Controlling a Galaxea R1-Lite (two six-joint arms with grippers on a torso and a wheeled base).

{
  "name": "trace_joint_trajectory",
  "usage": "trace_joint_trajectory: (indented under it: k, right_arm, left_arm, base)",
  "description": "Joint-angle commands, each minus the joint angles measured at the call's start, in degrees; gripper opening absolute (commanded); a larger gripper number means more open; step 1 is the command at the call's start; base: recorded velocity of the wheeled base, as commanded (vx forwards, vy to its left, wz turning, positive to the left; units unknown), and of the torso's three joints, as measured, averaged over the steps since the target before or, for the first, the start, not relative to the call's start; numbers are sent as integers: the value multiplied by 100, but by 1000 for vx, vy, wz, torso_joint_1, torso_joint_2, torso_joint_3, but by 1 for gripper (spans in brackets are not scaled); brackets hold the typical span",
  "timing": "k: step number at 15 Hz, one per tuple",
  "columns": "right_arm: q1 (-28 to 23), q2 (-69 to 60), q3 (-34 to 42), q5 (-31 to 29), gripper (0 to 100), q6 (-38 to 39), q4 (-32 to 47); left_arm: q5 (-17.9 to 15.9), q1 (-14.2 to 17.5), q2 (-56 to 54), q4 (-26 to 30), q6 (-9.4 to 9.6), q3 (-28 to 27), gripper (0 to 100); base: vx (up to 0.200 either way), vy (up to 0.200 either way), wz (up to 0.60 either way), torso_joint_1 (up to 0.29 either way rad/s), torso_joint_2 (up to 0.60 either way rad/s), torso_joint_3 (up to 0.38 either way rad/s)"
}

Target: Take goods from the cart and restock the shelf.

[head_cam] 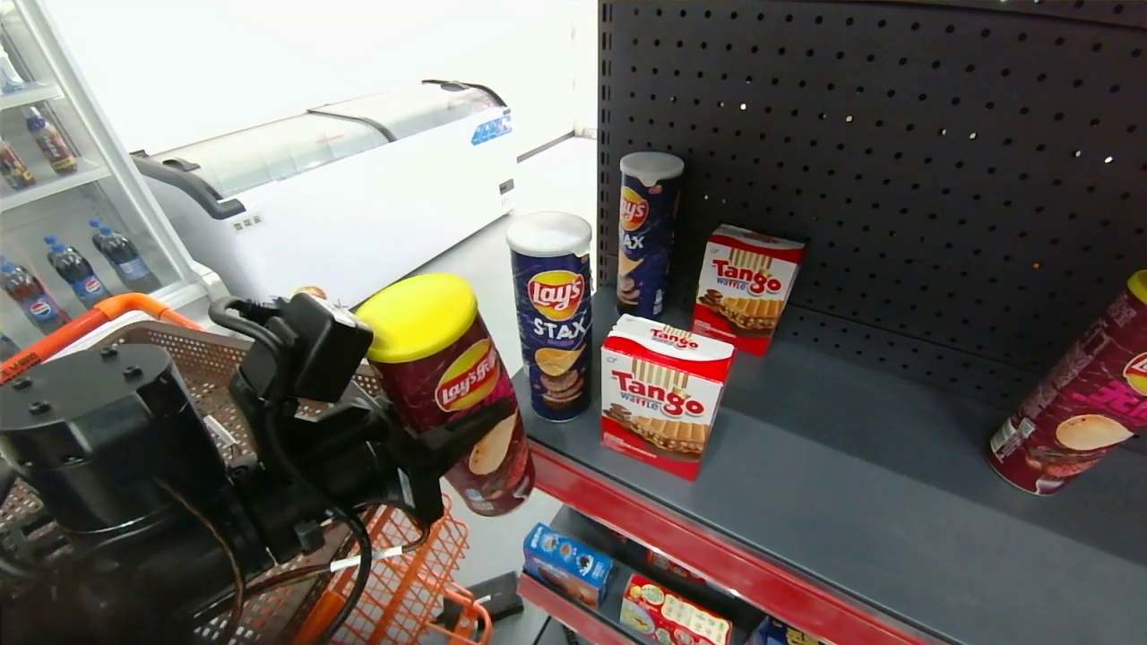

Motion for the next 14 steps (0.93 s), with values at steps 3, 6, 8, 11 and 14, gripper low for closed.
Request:
trace_joint_trajectory:
  k: [3, 6, 8, 11, 14]
  right_arm:
    - [2, 9, 0, 0, 100, -1, 0]
    - [2, 9, 0, 9, 100, -1, 0]
    - [2, 9, 0, 18, 100, -1, 0]
    - [2, 9, 0, 18, 100, -10, 0]
    - [2, 9, 0, 18, 100, -10, 0]
  left_arm:
    - [23, -650, -244, 29, 8, 179, 0]
    - [40, -888, -385, 38, 16, 223, 0]
    - [31, -958, -605, 187, 25, 346, 0]
    - [-65, -1125, -1405, 1233, 16, 600, 0]
    - [-188, -1134, -1589, 1541, 8, 583, 0]
  base:
    - [0, 0, 0, 0, 0, 0]
    - [0, 0, 0, 0, 0, 0]
    - [0, 0, 0, 0, 0, 0]
    - [0, 0, 0, 0, 0, 0]
    - [0, 0, 0, 0, 0, 0]
